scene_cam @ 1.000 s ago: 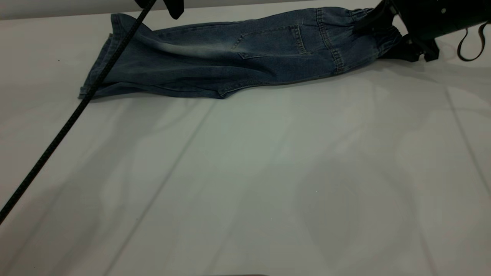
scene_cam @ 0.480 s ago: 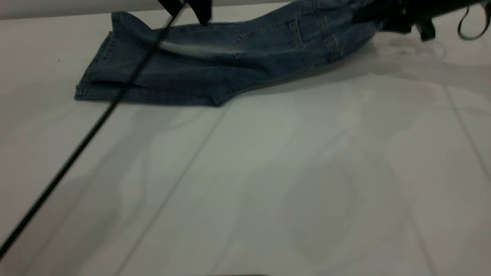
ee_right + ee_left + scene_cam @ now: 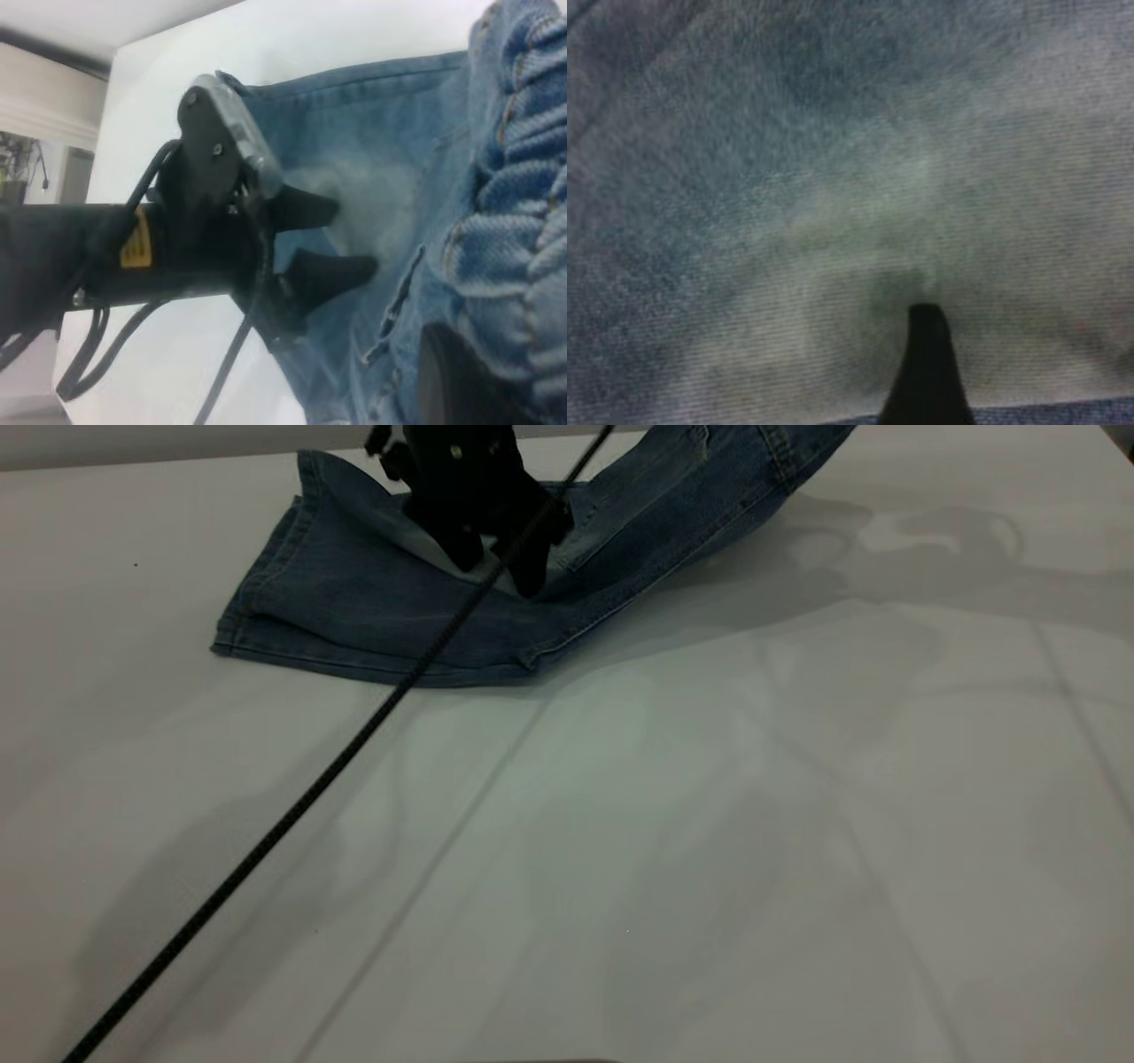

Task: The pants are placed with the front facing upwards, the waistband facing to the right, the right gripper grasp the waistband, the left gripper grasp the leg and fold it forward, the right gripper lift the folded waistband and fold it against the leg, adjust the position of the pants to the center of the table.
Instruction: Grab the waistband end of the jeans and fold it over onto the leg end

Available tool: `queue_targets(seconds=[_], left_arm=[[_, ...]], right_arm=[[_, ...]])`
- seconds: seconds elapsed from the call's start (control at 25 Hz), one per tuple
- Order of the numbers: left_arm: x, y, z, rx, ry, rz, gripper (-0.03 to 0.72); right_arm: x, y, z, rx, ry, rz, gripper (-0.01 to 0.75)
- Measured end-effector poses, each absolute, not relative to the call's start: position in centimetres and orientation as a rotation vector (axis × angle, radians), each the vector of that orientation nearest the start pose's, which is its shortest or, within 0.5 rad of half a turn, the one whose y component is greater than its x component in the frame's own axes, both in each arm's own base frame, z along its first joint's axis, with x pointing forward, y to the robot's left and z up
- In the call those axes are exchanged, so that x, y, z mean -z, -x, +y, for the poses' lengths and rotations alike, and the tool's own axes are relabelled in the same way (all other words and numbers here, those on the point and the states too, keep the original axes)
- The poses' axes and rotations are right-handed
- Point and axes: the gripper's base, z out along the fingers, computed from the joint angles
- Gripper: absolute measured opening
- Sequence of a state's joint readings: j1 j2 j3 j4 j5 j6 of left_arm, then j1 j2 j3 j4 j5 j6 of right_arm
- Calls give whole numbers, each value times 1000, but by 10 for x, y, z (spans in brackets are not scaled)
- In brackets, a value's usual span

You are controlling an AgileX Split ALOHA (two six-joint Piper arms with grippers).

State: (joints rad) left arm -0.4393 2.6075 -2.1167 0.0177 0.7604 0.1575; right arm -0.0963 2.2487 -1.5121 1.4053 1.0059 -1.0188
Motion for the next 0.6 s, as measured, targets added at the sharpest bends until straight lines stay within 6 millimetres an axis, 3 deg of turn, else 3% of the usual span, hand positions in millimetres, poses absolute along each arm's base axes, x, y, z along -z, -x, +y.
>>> queue_targets(seconds=[0.6], left_arm=[[-75, -461, -296, 105, -981, 2519, 511]], right_arm=[[-158, -454, 47, -1320, 91, 2284, 89]])
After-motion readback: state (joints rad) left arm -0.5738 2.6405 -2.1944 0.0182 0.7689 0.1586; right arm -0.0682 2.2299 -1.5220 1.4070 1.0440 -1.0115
